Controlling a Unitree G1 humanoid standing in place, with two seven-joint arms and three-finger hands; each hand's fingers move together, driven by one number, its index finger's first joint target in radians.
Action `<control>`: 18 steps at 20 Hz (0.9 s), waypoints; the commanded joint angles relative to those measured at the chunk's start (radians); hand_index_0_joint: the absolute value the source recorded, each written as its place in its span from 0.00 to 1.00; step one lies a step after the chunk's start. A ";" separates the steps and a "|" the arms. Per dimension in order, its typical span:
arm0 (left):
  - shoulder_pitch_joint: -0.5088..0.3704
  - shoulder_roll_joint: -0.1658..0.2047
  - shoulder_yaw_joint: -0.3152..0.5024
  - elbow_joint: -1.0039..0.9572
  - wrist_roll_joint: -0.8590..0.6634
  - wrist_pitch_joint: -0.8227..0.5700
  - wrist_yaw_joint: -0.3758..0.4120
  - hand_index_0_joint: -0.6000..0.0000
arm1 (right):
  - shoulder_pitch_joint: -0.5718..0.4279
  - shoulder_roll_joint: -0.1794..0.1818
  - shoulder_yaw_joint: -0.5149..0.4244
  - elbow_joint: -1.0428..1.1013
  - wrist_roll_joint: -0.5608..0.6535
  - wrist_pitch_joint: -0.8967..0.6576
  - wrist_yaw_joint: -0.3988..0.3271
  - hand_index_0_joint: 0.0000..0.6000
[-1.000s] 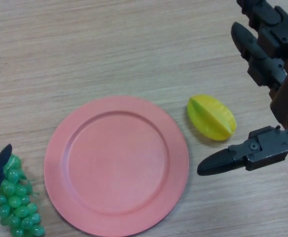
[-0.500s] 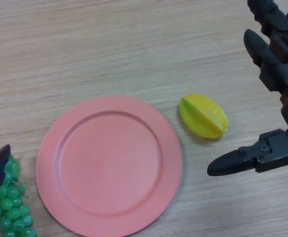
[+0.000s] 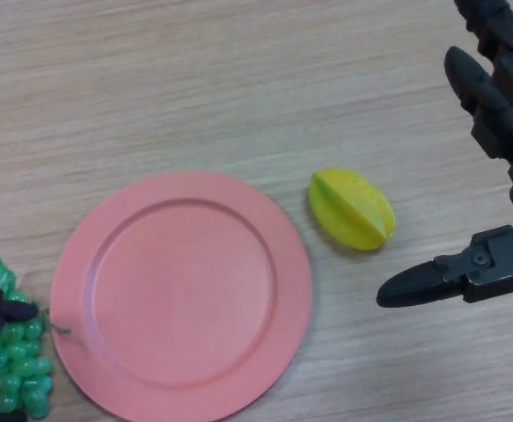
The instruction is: Pick up the green grapes and place it on the plate
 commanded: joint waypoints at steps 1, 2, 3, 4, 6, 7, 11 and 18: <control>0.005 0.063 0.092 -0.004 0.054 -0.051 -0.007 0.00 | -0.026 -0.021 -0.035 -0.051 0.047 -0.160 -0.036 0.00; -0.003 0.081 0.110 0.001 0.071 -0.068 -0.001 0.00 | -0.028 -0.027 -0.032 -0.051 0.055 -0.167 -0.044 0.00; -0.005 0.083 0.121 -0.008 0.053 -0.070 -0.019 0.00 | -0.027 -0.030 -0.030 -0.051 0.060 -0.171 -0.049 0.00; -0.008 0.077 0.147 -0.044 -0.035 -0.070 -0.090 0.00 | -0.027 -0.037 -0.030 -0.051 0.072 -0.177 -0.057 0.00; -0.038 0.065 0.199 -0.093 -0.119 -0.049 -0.132 0.00 | -0.033 -0.041 -0.030 -0.051 0.086 -0.171 -0.068 0.00; -0.046 0.061 0.211 -0.122 -0.170 -0.036 -0.163 0.00 | -0.033 -0.042 -0.031 -0.051 0.087 -0.170 -0.069 0.00; -0.070 -0.032 0.227 -0.425 -0.531 0.185 -0.433 0.00 | -0.032 -0.043 -0.034 -0.051 0.098 -0.176 -0.074 0.00; -0.058 -0.128 0.079 -0.763 -0.554 0.357 -0.521 0.00 | -0.026 -0.065 -0.043 -0.051 0.130 -0.191 -0.100 0.00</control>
